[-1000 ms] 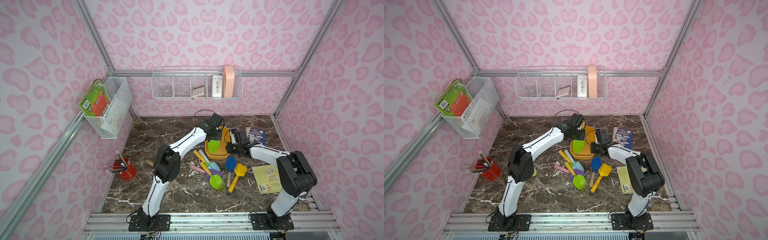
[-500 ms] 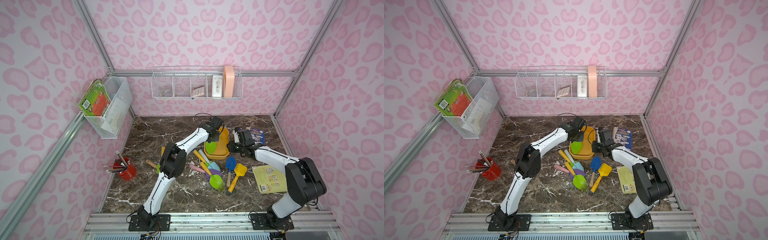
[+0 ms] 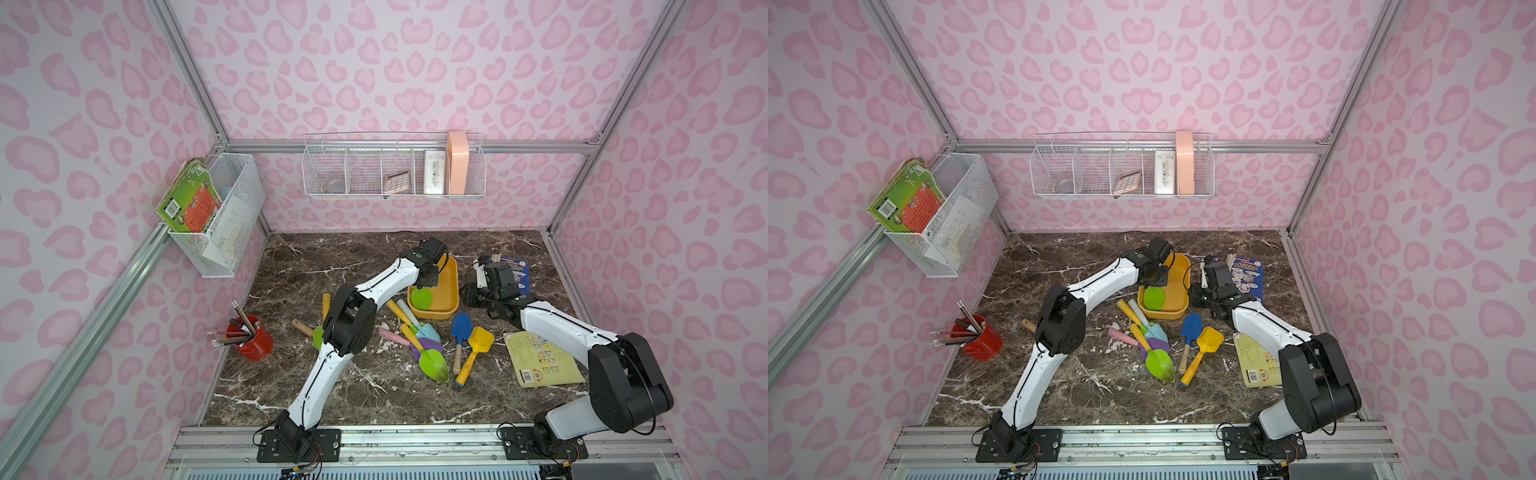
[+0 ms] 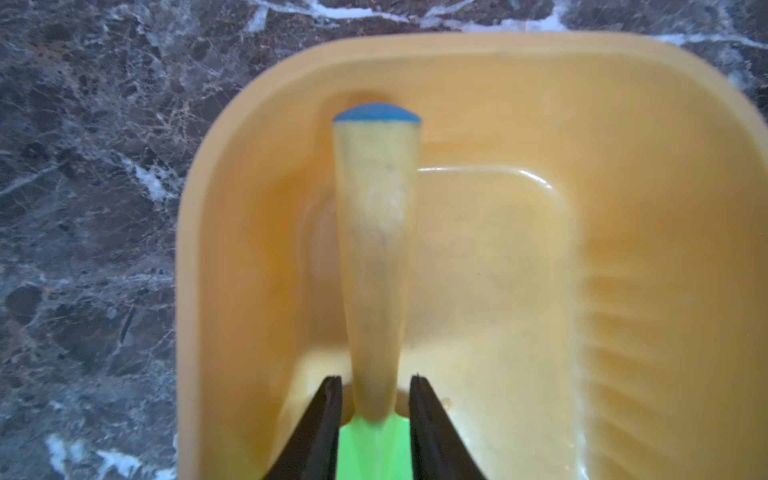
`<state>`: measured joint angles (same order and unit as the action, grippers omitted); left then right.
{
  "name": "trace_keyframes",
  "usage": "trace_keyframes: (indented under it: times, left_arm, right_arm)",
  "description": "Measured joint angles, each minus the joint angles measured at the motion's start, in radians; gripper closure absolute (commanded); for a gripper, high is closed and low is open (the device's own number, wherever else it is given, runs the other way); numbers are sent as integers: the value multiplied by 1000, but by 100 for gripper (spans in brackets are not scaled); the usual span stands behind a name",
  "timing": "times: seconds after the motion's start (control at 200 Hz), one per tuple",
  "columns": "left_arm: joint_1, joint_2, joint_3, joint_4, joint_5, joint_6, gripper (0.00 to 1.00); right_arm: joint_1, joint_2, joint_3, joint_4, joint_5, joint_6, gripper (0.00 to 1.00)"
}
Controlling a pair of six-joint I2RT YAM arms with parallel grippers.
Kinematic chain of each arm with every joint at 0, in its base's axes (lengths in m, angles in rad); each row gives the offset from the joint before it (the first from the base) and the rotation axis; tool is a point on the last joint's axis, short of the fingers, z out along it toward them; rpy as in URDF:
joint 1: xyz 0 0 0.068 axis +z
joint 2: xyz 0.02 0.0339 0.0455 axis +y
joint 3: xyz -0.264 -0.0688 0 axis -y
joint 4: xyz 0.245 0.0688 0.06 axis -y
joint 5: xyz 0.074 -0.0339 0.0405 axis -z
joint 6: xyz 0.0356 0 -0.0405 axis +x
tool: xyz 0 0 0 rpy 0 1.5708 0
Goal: Put the shovel into the storage box
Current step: Place the shovel in the storage box.
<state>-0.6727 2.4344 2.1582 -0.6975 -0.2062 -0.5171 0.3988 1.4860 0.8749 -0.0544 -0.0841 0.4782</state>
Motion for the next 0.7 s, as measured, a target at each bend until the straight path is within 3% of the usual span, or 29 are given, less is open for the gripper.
trace_keyframes:
  times: [0.42, 0.525, 0.7]
  left_arm:
    - [-44, -224, -28, -21, 19, 83, 55]
    - [-47, -338, -130, -29, 55, 96, 50]
    - [-43, -561, -426, -6, 84, 97, 43]
  right_arm:
    - [1, -159, -78, -9, 1, 15, 57]
    - [5, -210, -97, -11, 0, 15, 56]
    - [27, -267, -121, -36, -6, 15, 53]
